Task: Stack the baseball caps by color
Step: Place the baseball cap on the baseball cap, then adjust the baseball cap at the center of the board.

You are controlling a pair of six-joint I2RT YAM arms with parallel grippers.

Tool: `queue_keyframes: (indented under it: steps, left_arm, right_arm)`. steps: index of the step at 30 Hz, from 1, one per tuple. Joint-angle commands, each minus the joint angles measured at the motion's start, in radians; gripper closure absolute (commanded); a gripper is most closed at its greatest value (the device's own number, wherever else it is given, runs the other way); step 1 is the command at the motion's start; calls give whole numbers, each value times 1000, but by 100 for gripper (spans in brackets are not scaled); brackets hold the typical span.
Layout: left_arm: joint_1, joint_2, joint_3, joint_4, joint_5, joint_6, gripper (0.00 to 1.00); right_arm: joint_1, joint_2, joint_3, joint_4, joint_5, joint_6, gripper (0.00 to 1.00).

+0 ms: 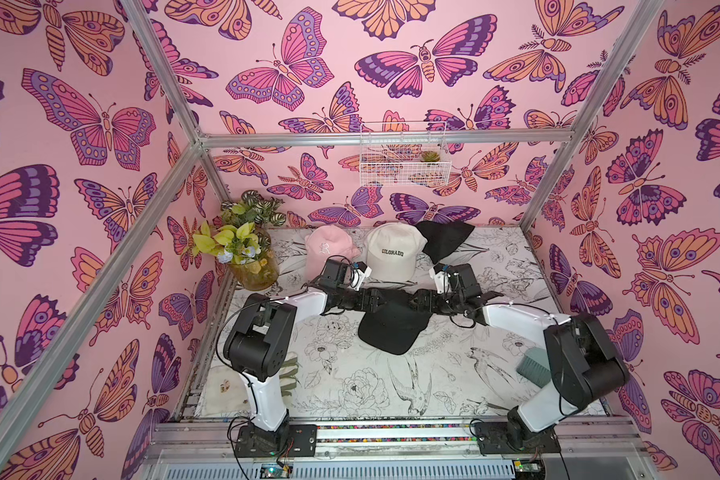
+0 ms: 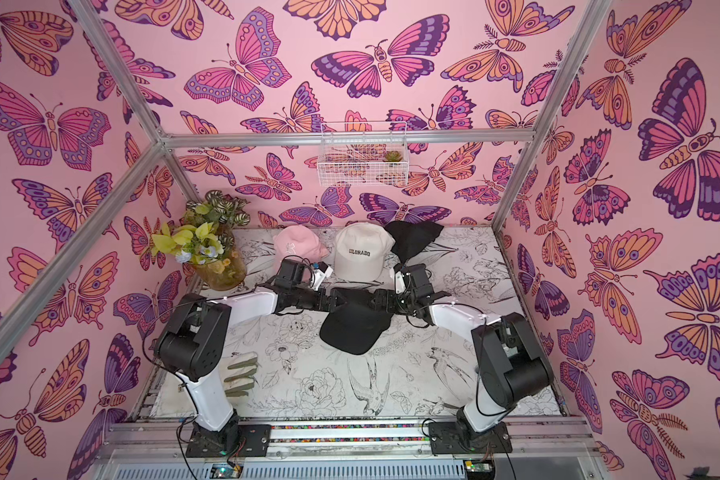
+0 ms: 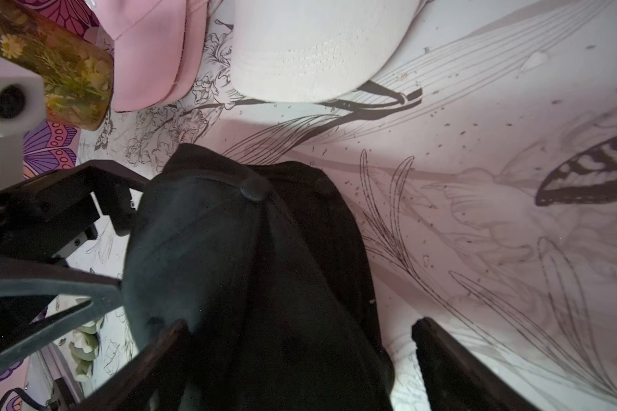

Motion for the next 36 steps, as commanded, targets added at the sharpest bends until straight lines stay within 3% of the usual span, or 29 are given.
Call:
queue_keyframes:
  steps: [1, 5, 7, 10, 15, 17, 21, 28, 36]
  left_arm:
    - [2, -66, -32, -3, 24, -7, 0]
    - [12, -148, -91, -4, 1, -22, 0]
    - [16, -186, -120, -4, -35, -40, 0]
    - [21, -237, -161, -3, -81, -67, 0]
    - [21, -231, -192, 31, -17, -37, 0]
    - [21, -206, -197, 35, -11, -13, 0]
    - [21, -174, -221, 94, -16, 6, 0]
    - [21, -68, -233, 270, 92, -43, 0]
    - [27, -48, -255, 304, 63, -12, 0]
  right_arm:
    - [1, -130, -31, -129, 91, -37, 1]
    - [-25, -280, -133, -200, 121, -41, 1]
    - [-37, -326, -173, -227, 95, -25, 6]
    - [-37, -356, -224, -246, 41, 4, 33]
    - [-37, -276, -298, -114, -73, 66, 72]
    - [-36, -202, -293, -42, -96, 101, 100]
    - [-30, -71, -289, 117, -150, 168, 100]
    - [-31, 105, -242, 266, -34, 213, 100]
    - [-72, 225, -132, 388, 19, 243, 100]
